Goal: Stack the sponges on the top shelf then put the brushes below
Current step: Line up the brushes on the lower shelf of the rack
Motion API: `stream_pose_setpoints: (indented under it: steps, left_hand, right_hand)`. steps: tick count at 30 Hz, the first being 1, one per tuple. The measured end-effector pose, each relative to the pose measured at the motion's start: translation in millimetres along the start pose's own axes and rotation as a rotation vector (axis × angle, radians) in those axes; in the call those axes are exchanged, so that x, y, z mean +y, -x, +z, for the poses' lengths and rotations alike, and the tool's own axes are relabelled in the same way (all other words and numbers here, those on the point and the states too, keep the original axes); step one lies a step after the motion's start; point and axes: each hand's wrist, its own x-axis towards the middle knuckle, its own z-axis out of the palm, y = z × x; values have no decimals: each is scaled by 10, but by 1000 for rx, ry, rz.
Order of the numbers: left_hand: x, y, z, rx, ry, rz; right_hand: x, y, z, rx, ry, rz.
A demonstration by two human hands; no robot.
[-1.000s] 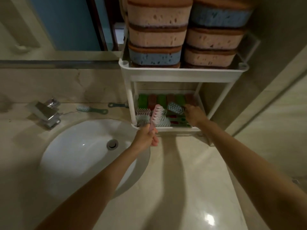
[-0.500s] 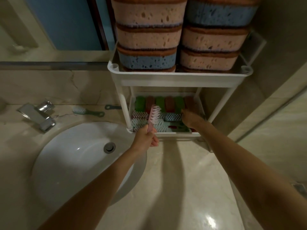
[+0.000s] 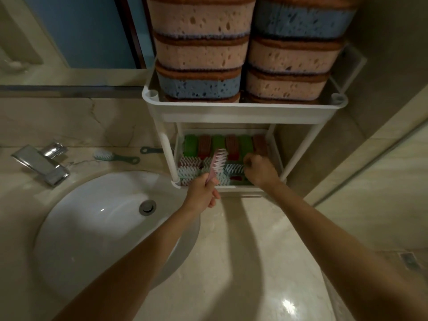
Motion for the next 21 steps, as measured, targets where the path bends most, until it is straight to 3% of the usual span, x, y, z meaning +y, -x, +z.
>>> stream_pose_setpoints:
  steps: [1,3,5,9,12,15,18,21]
  left_hand:
    - [8,6,13,25,-55,46]
    - [20,-18,41,78,-189,132]
    - [30,-69,84,59,-340,173]
    - [109,-31,129,-88,-583,201]
    - [168,15,83,-155,-593,266]
    - [193,41,58,-194,-443,234]
    - [164,10,40,-102,-409,234]
    - [138,-62,-28,47,-500,273]
  right_hand:
    - [-84,44,-3,15,-192,34]
    - [-269,137,-11,-132,-639,142]
    - [-363,196,-9,-239,-844,204]
    - [-333,133,23,-169,-876,204]
    - [-331,49,-73,-132,-977,221]
    - [-332,-53,-234,-183,-950,197]
    - [-336,-210,-339,-145,-807,127]
    - [-292,-393,-364,-70,-401,0]
